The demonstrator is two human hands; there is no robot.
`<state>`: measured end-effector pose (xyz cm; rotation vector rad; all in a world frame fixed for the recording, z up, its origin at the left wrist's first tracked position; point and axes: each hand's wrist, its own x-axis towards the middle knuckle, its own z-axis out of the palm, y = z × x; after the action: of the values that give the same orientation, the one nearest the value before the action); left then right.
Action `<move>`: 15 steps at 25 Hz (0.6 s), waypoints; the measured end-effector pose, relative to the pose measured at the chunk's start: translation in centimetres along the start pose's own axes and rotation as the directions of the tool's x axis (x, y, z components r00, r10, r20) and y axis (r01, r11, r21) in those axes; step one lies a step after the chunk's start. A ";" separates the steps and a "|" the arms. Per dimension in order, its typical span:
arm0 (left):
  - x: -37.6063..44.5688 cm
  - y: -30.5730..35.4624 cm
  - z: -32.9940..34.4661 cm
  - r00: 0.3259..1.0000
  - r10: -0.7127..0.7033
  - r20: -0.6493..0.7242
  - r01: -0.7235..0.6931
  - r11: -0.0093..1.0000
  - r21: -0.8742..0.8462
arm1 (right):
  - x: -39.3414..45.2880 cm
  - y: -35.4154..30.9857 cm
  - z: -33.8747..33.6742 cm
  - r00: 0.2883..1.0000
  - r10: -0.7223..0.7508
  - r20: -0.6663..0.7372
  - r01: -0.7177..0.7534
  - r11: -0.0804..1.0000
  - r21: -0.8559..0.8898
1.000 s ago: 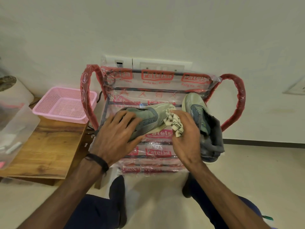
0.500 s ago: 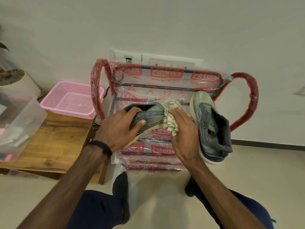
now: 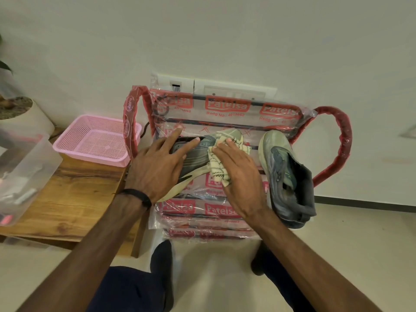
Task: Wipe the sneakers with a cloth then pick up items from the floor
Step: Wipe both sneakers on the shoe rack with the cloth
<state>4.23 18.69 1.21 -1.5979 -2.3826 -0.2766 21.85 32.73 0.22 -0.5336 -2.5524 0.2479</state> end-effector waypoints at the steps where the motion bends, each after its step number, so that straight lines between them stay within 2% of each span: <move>1: 0.0 -0.2 0.1 1.000 0.022 0.015 -0.023 1.000 0.015 | -0.2 -0.6 0.3 0.997 -0.068 0.027 0.069 0.997 -0.028; 3: 0.0 -0.5 -0.1 0.998 0.043 0.047 -0.043 0.999 0.010 | -0.4 -0.5 0.4 0.969 -0.234 0.080 0.241 0.965 -0.103; 4: 0.1 -0.6 -0.4 0.996 0.050 0.070 -0.049 0.999 -0.006 | 0.0 0.4 0.2 0.963 -0.261 0.069 0.267 0.956 -0.120; 5: 0.2 -0.8 -0.6 0.993 0.054 0.106 -0.051 0.998 -0.023 | 0.6 1.6 0.1 0.978 -0.208 0.033 0.210 0.971 -0.115; 7: 0.3 -1.2 -0.9 0.979 0.064 0.191 -0.055 0.997 -0.052 | 2.2 2.6 -0.2 0.998 0.037 -0.050 -0.038 0.999 -0.018; 8: 0.3 -1.3 -0.9 0.971 0.070 0.230 -0.058 0.997 -0.059 | 2.5 2.2 0.0 0.997 0.062 -0.041 -0.062 0.998 -0.006; 9: 0.2 -1.5 -0.9 0.965 0.073 0.253 -0.061 0.997 -0.055 | 2.3 1.4 0.5 1.000 -0.012 -0.004 0.011 1.000 -0.015; 11: 0.4 -1.6 -0.9 0.961 0.083 0.264 -0.074 0.996 -0.043 | 1.0 0.6 0.9 0.961 -0.249 0.117 0.257 0.965 -0.057; 12: 0.5 -1.4 -0.9 0.961 0.088 0.264 -0.080 0.996 -0.041 | 1.0 1.1 0.7 0.948 -0.295 0.122 0.304 0.951 -0.060; 13: 0.5 -1.2 -0.8 0.961 0.092 0.260 -0.085 0.996 -0.038 | 1.3 2.3 0.3 0.966 -0.238 0.098 0.244 0.968 -0.050; 14: 0.5 -0.9 -0.8 0.962 0.094 0.256 -0.088 0.996 -0.033 | 1.6 3.2 -0.1 0.996 -0.078 0.042 0.078 0.997 0.000; 15: 0.4 -0.7 -0.7 0.963 0.096 0.251 -0.092 0.995 -0.030 | 1.8 3.3 -0.5 0.996 0.090 0.012 -0.090 0.994 0.058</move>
<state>3.48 18.59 2.04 -1.8468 -2.4812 -0.0797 21.73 36.51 0.62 -0.6271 -2.5252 0.3569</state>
